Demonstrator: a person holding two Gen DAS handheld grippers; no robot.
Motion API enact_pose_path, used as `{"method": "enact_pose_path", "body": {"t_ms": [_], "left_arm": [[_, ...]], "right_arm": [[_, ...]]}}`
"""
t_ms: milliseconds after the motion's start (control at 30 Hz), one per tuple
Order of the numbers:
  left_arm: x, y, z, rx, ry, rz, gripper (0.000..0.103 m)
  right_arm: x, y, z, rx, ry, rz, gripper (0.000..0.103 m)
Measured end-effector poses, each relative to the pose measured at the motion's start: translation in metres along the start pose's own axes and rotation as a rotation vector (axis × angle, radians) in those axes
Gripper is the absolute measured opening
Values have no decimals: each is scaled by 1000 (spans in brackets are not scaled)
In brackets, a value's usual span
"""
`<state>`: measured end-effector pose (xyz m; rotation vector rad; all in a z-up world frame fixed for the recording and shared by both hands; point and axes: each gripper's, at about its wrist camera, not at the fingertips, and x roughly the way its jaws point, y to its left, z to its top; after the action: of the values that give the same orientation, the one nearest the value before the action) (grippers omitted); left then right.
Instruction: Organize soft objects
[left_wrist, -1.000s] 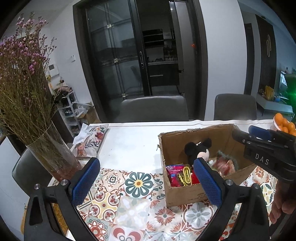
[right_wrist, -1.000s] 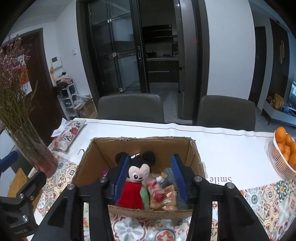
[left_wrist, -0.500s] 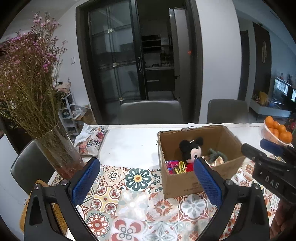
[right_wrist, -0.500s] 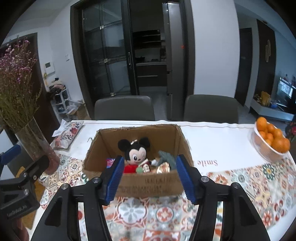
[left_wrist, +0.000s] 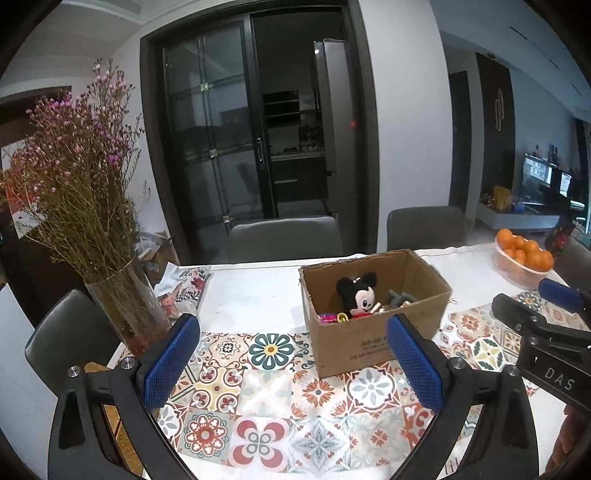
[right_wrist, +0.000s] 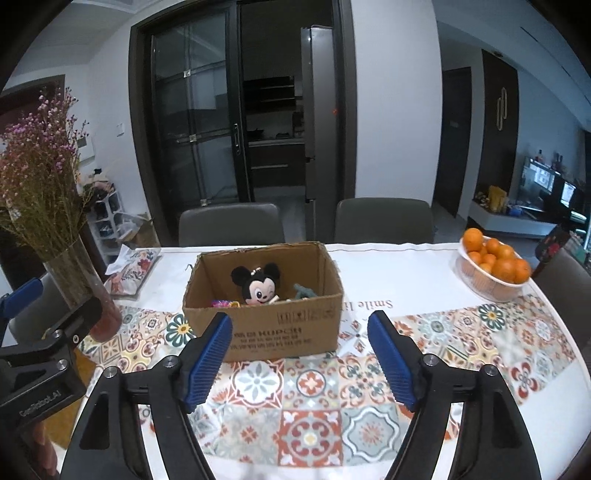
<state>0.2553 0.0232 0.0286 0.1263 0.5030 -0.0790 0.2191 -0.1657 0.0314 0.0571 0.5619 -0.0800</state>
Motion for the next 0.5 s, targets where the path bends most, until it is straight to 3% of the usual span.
{"method": "enact_pose_path", "body": {"t_ms": [167, 500], "left_arm": [[-29, -7, -9, 7, -24, -8, 103], [-80, -26, -33, -24, 3, -26, 103]], "right_arm": [[-24, -10, -13, 16, -10, -2, 79], [-71, -30, -39, 4, -18, 19, 83]]}}
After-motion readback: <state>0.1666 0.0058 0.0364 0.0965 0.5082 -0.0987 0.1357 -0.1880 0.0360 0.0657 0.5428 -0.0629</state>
